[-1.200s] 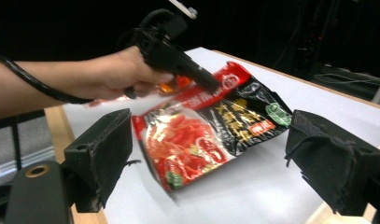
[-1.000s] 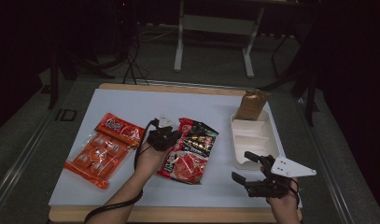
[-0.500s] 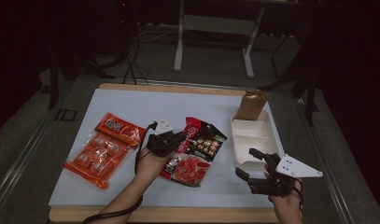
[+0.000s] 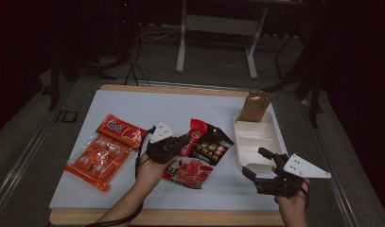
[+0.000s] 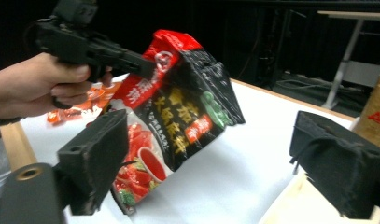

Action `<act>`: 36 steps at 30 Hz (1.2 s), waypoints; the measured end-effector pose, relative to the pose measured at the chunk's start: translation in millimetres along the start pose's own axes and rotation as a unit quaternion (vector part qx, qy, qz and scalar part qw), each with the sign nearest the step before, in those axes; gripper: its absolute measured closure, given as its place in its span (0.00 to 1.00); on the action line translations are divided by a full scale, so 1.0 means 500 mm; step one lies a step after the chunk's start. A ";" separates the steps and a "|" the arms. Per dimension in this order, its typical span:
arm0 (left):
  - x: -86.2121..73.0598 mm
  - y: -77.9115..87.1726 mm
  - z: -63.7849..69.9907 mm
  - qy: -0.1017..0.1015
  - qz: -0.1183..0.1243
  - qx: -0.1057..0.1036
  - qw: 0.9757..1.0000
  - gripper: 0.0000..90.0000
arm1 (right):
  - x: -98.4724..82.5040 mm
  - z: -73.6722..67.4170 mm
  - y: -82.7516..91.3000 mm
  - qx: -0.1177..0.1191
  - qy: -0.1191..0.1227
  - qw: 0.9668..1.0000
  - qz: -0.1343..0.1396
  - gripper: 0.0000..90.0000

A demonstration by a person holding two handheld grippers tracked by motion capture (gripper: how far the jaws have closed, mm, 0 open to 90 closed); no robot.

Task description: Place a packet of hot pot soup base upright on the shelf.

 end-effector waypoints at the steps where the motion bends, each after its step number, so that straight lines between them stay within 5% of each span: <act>1: 0.002 0.003 0.001 0.002 0.004 -0.004 1.000 0.98 | 0.002 0.001 0.000 -0.004 -0.001 1.000 0.004 0.12; 8: 0.020 0.023 0.018 0.012 0.037 -0.023 0.999 0.98 | 0.003 -0.001 -0.008 -0.012 -0.018 1.000 -0.002 0.16; 15: 0.043 0.039 0.039 0.032 0.076 -0.064 0.995 0.98 | 0.016 -0.012 -0.025 -0.002 -0.023 1.000 -0.004 0.23; 22: 0.058 0.048 0.067 0.053 0.126 -0.114 0.984 0.98 | 0.044 -0.026 -0.047 0.026 -0.043 0.999 0.002 0.31; 23: 0.059 0.049 0.071 0.055 0.129 -0.118 0.983 0.98 | 0.052 -0.035 -0.052 0.042 -0.047 0.998 -0.002 0.41; 27: 0.065 0.048 0.082 0.055 0.136 -0.128 0.981 0.98 | 0.062 -0.047 -0.054 0.063 -0.055 0.996 -0.002 0.57; 28: 0.065 0.049 0.082 0.056 0.139 -0.126 0.981 0.98 | 0.067 -0.052 -0.052 0.069 -0.057 0.996 0.000 0.72; 29: 0.066 0.049 0.082 0.064 0.143 -0.130 0.979 0.98 | 0.067 -0.052 -0.052 0.069 -0.057 0.996 0.000 0.72; 36: 0.059 0.045 0.083 0.051 0.133 -0.132 0.981 0.98 | 0.077 -0.062 -0.046 0.087 -0.072 0.993 -0.017 0.82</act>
Point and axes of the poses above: each handheld gripper's, and its own axes: y roughly backward along the jaws, x roughly out of its top, z roughly to its right, the point moved 9 cm from there along -y, roughly forward along the jaws, and after that the axes turned 8 degrees about -y, right-handed, at the moved point
